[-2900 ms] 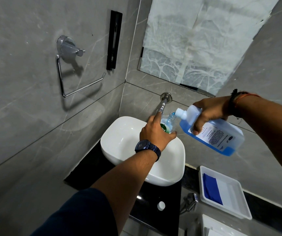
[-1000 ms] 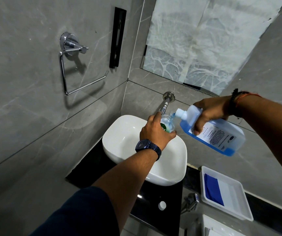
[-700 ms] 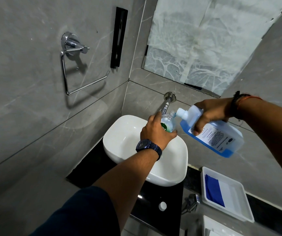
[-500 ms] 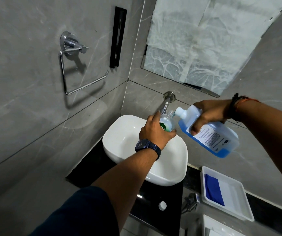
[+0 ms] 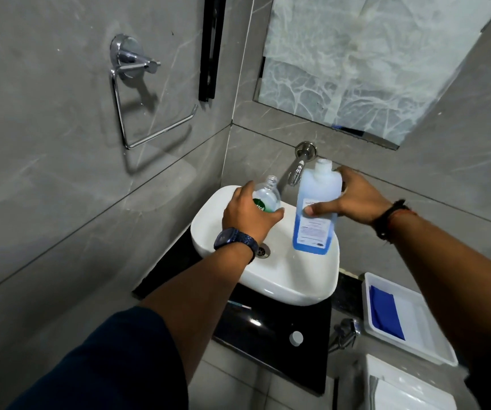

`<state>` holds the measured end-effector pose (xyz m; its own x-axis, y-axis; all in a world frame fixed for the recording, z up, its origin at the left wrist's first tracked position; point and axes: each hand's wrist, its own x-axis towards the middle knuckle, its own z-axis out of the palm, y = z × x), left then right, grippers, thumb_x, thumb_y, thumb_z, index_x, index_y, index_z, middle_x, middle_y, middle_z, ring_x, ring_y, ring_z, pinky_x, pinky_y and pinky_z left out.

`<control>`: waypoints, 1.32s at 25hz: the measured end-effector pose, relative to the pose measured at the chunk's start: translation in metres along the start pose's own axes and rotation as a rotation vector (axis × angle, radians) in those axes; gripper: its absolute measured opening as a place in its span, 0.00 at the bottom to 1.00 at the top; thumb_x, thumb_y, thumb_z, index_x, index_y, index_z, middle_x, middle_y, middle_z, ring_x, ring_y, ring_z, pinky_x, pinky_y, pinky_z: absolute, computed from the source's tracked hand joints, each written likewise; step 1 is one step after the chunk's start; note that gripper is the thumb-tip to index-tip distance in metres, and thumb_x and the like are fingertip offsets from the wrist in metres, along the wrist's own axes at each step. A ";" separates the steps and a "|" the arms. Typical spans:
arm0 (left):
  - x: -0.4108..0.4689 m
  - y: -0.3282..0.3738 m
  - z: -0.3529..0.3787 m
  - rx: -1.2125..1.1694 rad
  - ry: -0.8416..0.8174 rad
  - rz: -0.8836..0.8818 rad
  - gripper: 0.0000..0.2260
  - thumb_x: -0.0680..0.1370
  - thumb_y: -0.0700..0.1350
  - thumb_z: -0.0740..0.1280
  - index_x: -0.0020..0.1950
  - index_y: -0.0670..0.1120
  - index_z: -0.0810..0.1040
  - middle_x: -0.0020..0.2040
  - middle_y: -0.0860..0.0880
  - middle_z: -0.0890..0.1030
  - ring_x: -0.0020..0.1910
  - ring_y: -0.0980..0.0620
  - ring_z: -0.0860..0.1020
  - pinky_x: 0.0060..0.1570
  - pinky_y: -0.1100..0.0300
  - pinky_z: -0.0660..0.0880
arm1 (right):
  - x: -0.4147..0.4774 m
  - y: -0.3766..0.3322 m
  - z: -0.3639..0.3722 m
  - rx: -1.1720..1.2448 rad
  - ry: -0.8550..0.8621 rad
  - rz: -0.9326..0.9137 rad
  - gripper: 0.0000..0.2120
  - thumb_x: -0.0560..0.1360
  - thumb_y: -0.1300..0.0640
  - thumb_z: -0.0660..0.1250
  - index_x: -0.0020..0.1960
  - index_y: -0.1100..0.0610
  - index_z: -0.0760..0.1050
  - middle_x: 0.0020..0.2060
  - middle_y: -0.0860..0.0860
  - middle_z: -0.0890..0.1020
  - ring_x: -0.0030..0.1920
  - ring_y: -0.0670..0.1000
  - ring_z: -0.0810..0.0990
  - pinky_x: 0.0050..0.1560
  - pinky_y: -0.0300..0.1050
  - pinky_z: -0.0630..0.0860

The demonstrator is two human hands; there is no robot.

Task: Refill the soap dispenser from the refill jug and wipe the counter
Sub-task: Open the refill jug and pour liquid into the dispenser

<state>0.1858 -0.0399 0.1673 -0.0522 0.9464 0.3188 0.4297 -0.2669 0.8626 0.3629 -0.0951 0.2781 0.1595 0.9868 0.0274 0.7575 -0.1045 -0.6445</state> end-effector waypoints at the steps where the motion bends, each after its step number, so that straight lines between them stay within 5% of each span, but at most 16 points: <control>1: 0.000 -0.011 -0.005 0.025 0.001 -0.011 0.33 0.59 0.58 0.77 0.61 0.50 0.74 0.56 0.49 0.80 0.54 0.45 0.76 0.49 0.56 0.73 | -0.003 0.007 0.013 0.015 0.047 0.007 0.36 0.51 0.46 0.84 0.53 0.55 0.72 0.46 0.50 0.83 0.45 0.49 0.83 0.44 0.49 0.82; 6: -0.013 -0.061 -0.025 0.086 0.052 -0.064 0.35 0.57 0.55 0.79 0.61 0.46 0.76 0.55 0.45 0.81 0.54 0.40 0.75 0.51 0.54 0.72 | -0.020 0.039 0.088 0.108 0.087 0.014 0.35 0.51 0.46 0.83 0.49 0.53 0.67 0.46 0.53 0.81 0.42 0.52 0.79 0.44 0.52 0.79; 10: -0.027 -0.108 -0.037 0.139 0.057 -0.111 0.33 0.57 0.53 0.80 0.59 0.45 0.78 0.53 0.44 0.82 0.51 0.40 0.78 0.48 0.52 0.75 | -0.042 0.065 0.143 0.107 0.058 0.031 0.31 0.50 0.42 0.80 0.44 0.43 0.64 0.43 0.42 0.78 0.41 0.42 0.77 0.35 0.36 0.72; 15: -0.036 -0.173 -0.042 0.078 0.012 -0.187 0.23 0.60 0.52 0.79 0.50 0.51 0.76 0.45 0.53 0.80 0.45 0.46 0.79 0.40 0.57 0.74 | -0.065 0.110 0.201 0.123 0.027 0.107 0.30 0.52 0.46 0.80 0.46 0.43 0.66 0.42 0.41 0.79 0.41 0.39 0.78 0.36 0.32 0.70; 20: -0.038 -0.222 -0.030 0.101 -0.043 -0.316 0.36 0.58 0.56 0.80 0.63 0.49 0.74 0.60 0.48 0.79 0.57 0.45 0.77 0.53 0.54 0.75 | -0.082 0.146 0.237 0.130 0.009 0.170 0.29 0.53 0.49 0.79 0.49 0.43 0.69 0.44 0.42 0.82 0.44 0.37 0.80 0.39 0.28 0.73; 24: -0.040 -0.244 -0.022 0.077 -0.040 -0.332 0.37 0.58 0.55 0.80 0.64 0.50 0.73 0.61 0.47 0.78 0.58 0.45 0.77 0.53 0.57 0.71 | -0.086 0.161 0.248 0.139 0.052 0.167 0.28 0.53 0.51 0.80 0.48 0.43 0.69 0.43 0.41 0.81 0.44 0.33 0.78 0.37 0.22 0.70; 29: -0.042 -0.260 -0.017 0.055 -0.078 -0.341 0.37 0.58 0.52 0.81 0.64 0.49 0.73 0.61 0.47 0.78 0.58 0.46 0.77 0.57 0.49 0.75 | -0.078 0.168 0.250 0.177 0.121 0.151 0.30 0.55 0.52 0.79 0.50 0.40 0.67 0.45 0.43 0.78 0.45 0.40 0.78 0.39 0.22 0.70; 33: -0.050 -0.268 -0.015 0.027 -0.091 -0.329 0.37 0.58 0.47 0.82 0.64 0.46 0.73 0.61 0.45 0.78 0.59 0.45 0.76 0.57 0.53 0.74 | -0.084 0.169 0.242 0.118 0.068 0.125 0.34 0.56 0.40 0.80 0.56 0.40 0.66 0.50 0.41 0.79 0.50 0.42 0.78 0.44 0.25 0.73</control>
<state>0.0601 -0.0188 -0.0737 -0.1119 0.9936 -0.0126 0.4267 0.0595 0.9024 0.3246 -0.1662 -0.0182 0.2933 0.9560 -0.0098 0.6500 -0.2070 -0.7312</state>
